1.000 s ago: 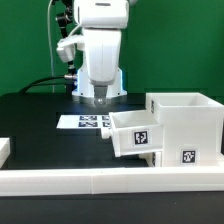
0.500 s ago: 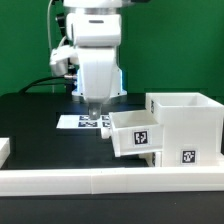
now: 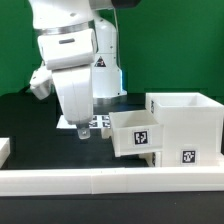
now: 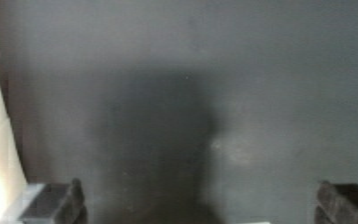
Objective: Assemble drawer
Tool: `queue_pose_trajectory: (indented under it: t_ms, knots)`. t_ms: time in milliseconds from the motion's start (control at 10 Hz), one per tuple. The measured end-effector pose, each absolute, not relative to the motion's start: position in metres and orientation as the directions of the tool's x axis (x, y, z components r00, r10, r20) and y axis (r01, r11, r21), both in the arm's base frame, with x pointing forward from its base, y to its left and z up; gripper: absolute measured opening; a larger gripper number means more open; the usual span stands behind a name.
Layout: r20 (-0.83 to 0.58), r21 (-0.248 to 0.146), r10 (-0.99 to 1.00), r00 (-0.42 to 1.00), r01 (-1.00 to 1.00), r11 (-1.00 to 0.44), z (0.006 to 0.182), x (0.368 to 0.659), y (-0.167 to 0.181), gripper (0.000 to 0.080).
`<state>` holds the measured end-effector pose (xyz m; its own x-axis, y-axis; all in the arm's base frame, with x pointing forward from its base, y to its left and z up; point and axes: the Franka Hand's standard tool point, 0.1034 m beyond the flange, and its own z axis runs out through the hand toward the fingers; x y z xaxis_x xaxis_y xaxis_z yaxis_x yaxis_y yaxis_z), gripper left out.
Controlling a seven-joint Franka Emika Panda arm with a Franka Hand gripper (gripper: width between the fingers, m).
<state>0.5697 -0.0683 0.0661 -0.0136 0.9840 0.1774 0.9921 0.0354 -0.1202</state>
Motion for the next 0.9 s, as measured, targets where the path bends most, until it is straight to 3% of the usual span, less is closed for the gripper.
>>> queue_pose_trajectory:
  t_ms: [300,500,600,900]
  knots:
    - [0.209,-0.134,0.977,0.046,0.991,-0.018,0.057,0.574,-0.046,0.0649]
    - [0.207,-0.137,0.975,0.079,0.989,-0.051,0.062,0.581,-0.029,0.0649]
    - [0.202,-0.16,0.971,0.128,0.982,-0.097,0.065,0.584,-0.019,0.0649]
    - [0.198,-0.164,0.969,0.149,0.98,-0.117,0.065,0.585,-0.018,0.0649]
